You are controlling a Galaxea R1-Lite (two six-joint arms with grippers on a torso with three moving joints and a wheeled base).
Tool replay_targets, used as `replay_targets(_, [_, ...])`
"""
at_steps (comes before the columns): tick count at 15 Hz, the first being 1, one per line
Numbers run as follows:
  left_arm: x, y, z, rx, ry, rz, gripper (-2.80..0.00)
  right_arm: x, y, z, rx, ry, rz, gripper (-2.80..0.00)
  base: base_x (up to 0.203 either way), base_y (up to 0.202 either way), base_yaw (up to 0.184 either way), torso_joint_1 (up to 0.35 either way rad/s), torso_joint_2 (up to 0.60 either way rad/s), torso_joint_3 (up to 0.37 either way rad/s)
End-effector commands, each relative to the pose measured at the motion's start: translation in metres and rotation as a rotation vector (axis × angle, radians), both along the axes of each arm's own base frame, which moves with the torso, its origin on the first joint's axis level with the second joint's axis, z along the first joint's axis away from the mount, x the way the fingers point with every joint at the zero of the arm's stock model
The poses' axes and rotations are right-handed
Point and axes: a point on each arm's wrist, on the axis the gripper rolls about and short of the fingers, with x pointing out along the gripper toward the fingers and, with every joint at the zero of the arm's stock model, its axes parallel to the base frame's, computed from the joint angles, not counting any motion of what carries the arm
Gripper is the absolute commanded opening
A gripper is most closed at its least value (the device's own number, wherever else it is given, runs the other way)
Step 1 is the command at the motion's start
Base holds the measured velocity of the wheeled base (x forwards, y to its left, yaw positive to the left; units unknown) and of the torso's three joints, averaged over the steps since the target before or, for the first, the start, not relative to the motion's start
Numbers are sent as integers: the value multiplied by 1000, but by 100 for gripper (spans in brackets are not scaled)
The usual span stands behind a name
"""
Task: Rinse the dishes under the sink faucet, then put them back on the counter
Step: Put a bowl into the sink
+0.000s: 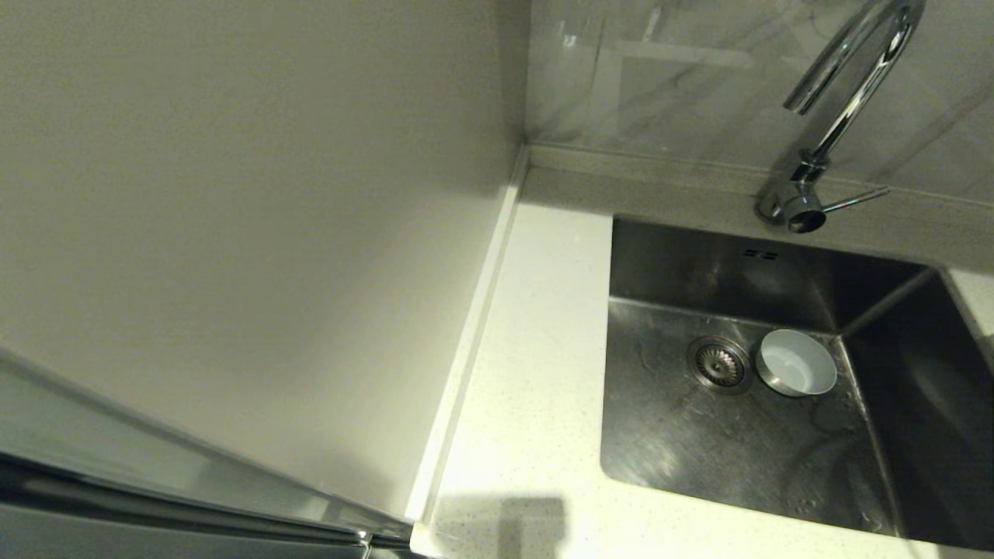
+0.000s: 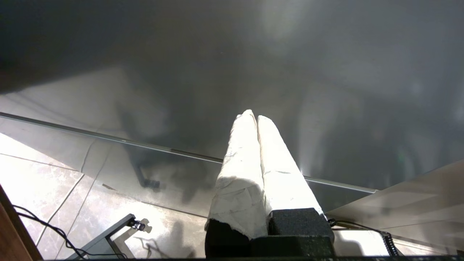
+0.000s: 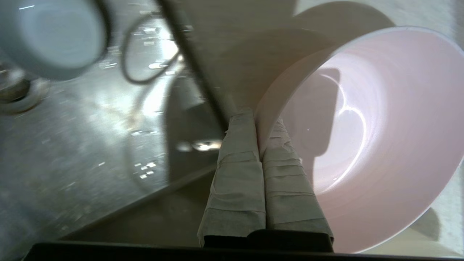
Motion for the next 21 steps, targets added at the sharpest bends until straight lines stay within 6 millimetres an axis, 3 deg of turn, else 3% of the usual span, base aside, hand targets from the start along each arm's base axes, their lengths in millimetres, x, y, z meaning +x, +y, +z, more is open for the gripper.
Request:
replay_targets(1, [0,0,0,0,-3,-1,-280,1,36,18,-36,-40,96,-280,0,0,0,0,0,0])
replay_targets(6, [0,0,0,-1,-3,-1,-280,18,130,13,-88,9,370,-280,0,0,0,0,0,0])
replay_targets(8, [0,0,0,-1,-3,-1,-280,30,157,4,-112,54,427,-280,0,0,0,0,0,0])
replay_targets(11, [0,0,0,1,-3,0,-280,64,164,-31,-140,116,421,-280,0,0,0,0,0,0])
replay_targets(15, [0,0,0,0,-3,-1,-280,105,158,-90,-161,172,373,-280,0,0,0,0,0,0])
replay_targets(21, [0,0,0,1,-3,2,-280,134,140,-150,-176,214,277,-280,0,0,0,0,0,0])
